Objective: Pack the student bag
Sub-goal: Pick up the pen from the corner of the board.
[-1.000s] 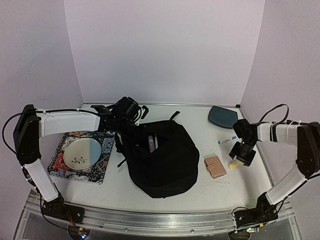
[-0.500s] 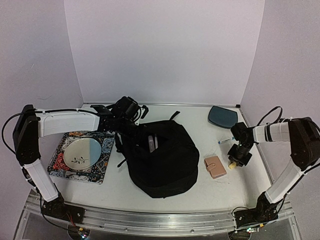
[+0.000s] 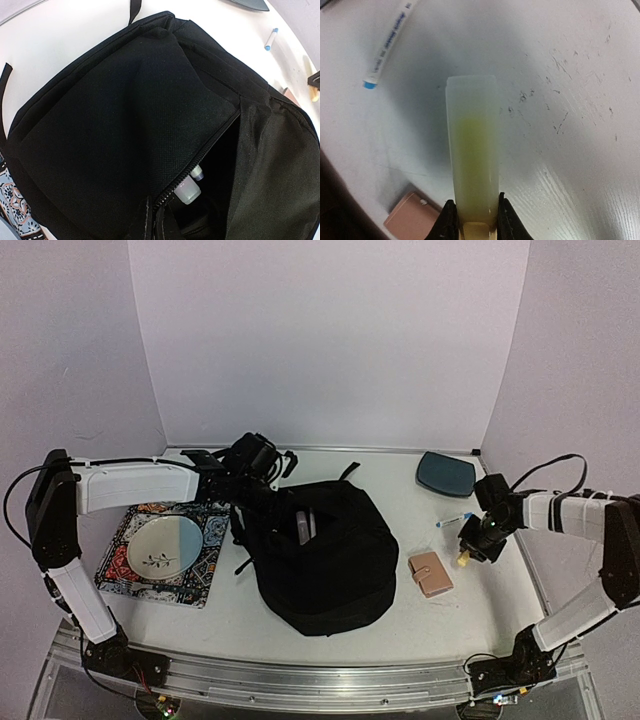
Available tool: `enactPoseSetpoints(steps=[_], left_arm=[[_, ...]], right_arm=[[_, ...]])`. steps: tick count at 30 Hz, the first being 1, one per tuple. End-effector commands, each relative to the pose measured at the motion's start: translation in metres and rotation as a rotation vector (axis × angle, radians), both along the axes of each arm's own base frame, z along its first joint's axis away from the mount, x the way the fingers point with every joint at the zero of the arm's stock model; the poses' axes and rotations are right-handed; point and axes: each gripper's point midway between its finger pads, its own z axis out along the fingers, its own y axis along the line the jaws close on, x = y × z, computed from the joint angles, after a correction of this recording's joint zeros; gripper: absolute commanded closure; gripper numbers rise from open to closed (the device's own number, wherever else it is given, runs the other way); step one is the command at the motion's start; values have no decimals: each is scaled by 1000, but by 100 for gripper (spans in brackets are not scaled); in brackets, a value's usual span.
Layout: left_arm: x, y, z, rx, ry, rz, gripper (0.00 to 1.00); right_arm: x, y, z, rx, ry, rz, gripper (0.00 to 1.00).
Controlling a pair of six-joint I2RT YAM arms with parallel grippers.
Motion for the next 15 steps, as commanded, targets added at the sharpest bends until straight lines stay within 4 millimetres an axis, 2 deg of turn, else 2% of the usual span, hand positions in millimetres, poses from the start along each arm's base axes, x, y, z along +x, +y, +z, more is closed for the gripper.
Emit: enactPoseSetpoints(steps=[1, 5, 9, 15], left_arm=[[1, -2, 22, -42, -48, -16, 100], [1, -3, 20, -41, -43, -19, 100], [0, -4, 19, -42, -36, -24, 100], [-1, -6, 18, -46, -33, -33, 100]], right_arm=[[-3, 19, 41, 25, -73, 101, 100], [-1, 65, 78, 87, -151, 246, 100], [-6, 127, 104, 161, -192, 403, 100], [-27, 243, 121, 311, -195, 687, 100]])
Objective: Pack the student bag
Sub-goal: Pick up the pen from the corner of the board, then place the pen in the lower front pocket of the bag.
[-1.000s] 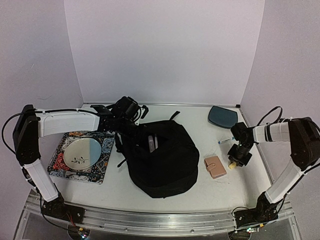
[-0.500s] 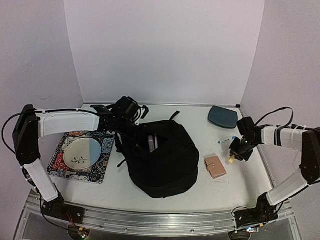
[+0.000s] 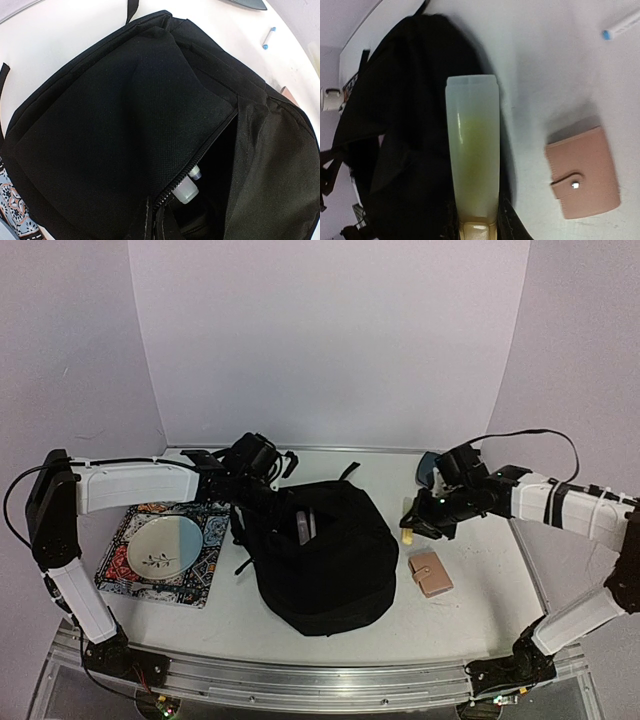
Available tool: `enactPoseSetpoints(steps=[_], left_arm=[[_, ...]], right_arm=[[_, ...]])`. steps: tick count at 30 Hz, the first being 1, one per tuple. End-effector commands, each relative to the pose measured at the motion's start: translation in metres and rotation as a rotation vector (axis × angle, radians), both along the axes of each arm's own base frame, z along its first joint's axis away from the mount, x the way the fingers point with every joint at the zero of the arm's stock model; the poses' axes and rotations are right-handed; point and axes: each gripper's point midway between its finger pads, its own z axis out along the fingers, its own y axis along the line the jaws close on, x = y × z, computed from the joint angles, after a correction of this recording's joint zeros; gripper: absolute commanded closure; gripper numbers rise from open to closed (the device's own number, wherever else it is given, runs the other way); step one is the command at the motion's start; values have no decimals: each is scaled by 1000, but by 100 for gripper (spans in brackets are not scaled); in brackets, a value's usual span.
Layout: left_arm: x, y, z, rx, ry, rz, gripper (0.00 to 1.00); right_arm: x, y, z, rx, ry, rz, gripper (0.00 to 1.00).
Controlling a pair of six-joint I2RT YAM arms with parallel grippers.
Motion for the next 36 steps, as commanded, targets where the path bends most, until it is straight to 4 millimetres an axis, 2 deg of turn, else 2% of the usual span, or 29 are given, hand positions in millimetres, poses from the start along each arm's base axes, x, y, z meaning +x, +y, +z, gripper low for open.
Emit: enactPoseSetpoints(steps=[1, 7, 10, 13, 16, 20, 31, 36], left_arm=[[1, -4, 18, -41, -42, -23, 100], [1, -4, 24, -53, -57, -27, 100], [0, -4, 27, -58, -63, -27, 100], [-4, -8, 28, -77, -47, -51, 100], [-6, -11, 28, -88, -39, -61, 100], [-9, -14, 29, -105, -29, -75, 100], [-12, -16, 34, -126, -26, -92, 100], [-14, -18, 37, -143, -23, -105, 100]], right_arm=[[-22, 89, 9, 99, 28, 244, 100], [-41, 178, 15, 183, 42, 460, 100], [-50, 213, 4, 216, 74, 551, 100], [-54, 235, -3, 232, 93, 596, 100], [-45, 242, -9, 235, 99, 576, 100], [-24, 243, -10, 244, 91, 482, 100], [36, 212, 7, 379, 20, 68, 100], [52, 206, 5, 444, 5, -55, 92]])
